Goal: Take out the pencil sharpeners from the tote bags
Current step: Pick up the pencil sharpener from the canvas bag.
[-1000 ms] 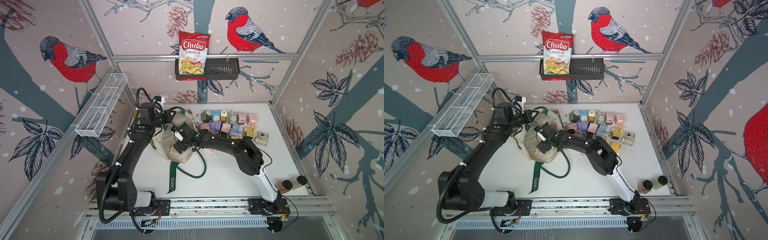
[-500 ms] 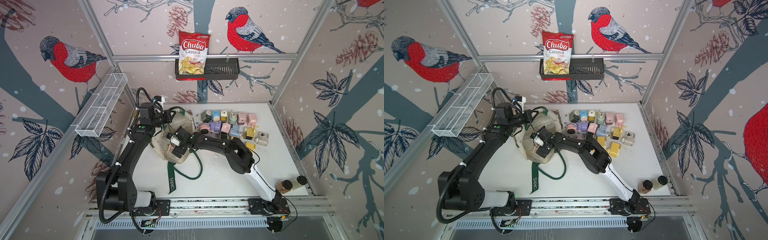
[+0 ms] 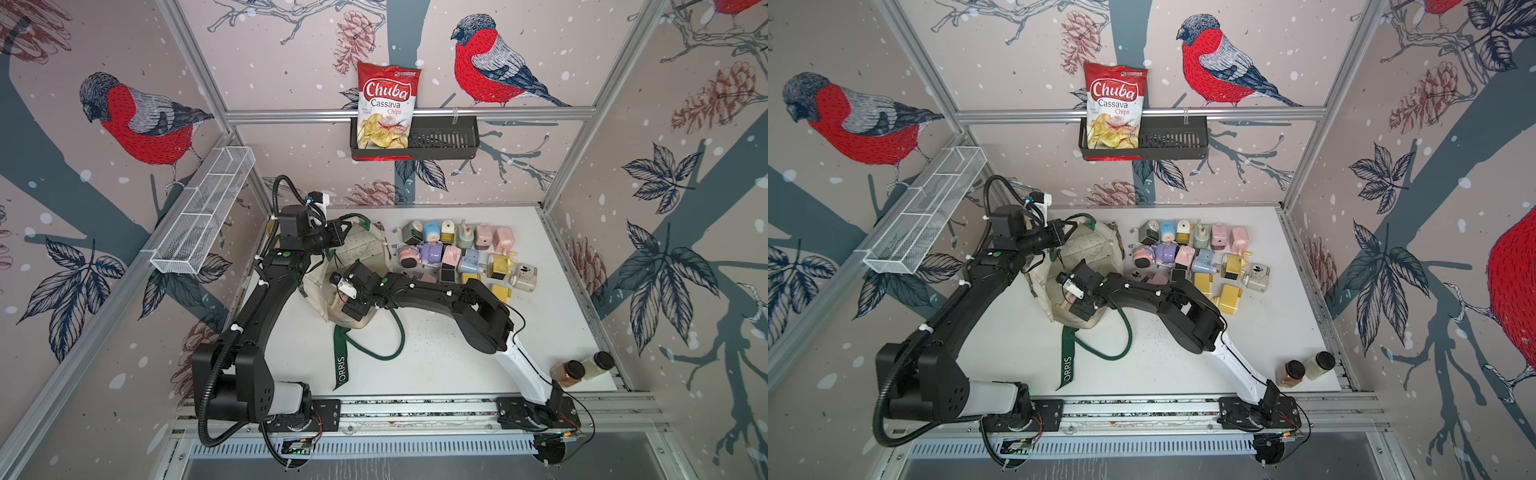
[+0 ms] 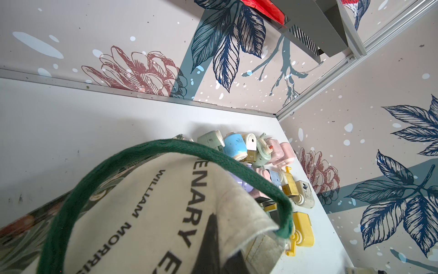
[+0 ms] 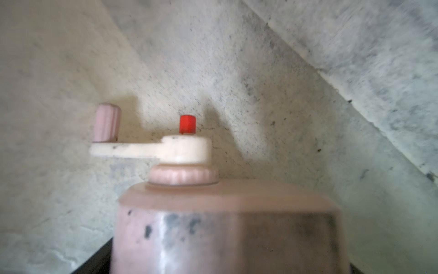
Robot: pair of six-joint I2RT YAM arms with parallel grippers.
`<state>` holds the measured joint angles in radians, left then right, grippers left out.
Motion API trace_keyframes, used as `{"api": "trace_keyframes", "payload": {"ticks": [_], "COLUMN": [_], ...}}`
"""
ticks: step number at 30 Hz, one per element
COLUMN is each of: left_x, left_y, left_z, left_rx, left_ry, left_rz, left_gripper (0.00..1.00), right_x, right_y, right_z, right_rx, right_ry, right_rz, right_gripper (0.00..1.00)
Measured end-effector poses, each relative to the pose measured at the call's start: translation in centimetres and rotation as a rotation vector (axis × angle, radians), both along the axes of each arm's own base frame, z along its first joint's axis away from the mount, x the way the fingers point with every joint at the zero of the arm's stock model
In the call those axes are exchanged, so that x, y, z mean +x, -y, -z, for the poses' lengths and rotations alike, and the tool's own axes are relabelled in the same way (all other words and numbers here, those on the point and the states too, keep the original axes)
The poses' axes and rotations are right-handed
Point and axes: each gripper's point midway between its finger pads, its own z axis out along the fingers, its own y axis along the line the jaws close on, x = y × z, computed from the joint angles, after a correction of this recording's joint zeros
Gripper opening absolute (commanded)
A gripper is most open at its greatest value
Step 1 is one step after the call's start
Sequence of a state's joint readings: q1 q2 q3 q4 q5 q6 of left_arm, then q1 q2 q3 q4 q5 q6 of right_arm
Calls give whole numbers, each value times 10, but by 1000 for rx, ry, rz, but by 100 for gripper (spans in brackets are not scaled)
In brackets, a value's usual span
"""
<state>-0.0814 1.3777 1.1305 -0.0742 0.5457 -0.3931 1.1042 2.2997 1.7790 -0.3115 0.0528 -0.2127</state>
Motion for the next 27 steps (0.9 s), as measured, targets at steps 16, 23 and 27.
{"api": "trace_keyframes", "payload": {"ticks": [16, 23, 27], "left_x": [7, 7, 7], "left_y": [-8, -11, -11], "left_z": [2, 4, 4], "left_rx": [25, 39, 40], "left_ry": [-15, -22, -24], "left_rz": [-52, -69, -69], "left_gripper": [0, 0, 0], "right_x": [-46, -62, -62], "right_y": [66, 119, 172], "right_z": [-66, -105, -110], "right_rx": [112, 229, 269], "right_ry": [62, 68, 52], "right_rz": [74, 176, 312], "right_gripper": [76, 76, 75]}}
